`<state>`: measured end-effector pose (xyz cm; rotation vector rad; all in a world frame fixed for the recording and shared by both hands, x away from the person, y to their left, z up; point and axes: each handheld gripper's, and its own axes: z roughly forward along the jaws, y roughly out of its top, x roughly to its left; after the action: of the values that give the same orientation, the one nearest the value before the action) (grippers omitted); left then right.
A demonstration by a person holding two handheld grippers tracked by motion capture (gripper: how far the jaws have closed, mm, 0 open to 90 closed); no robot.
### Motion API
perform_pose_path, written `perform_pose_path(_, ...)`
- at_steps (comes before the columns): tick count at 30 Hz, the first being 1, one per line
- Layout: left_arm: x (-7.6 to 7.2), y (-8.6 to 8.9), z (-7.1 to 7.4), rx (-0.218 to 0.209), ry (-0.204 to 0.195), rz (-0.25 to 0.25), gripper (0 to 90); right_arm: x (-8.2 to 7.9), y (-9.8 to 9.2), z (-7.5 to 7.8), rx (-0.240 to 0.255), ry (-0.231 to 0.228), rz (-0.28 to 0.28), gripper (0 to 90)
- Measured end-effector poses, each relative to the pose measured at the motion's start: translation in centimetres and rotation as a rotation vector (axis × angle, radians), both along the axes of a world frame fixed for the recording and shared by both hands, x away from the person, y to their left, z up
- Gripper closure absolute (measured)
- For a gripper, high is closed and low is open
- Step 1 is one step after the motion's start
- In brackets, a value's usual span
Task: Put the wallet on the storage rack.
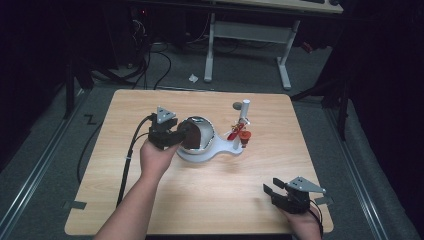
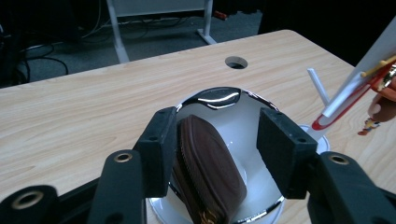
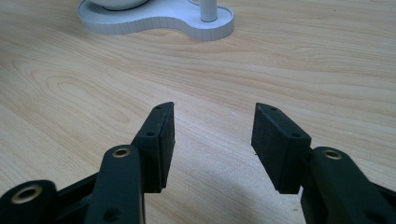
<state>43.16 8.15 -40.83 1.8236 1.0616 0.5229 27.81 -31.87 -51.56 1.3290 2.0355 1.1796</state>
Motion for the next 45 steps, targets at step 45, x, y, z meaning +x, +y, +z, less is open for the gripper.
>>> perform_pose_path(45,-12.7,11.4,-12.5,0.068,0.149,-0.050,33.4,-0.1,0.1,-0.5,-0.024,0.019,-0.018,49.9)
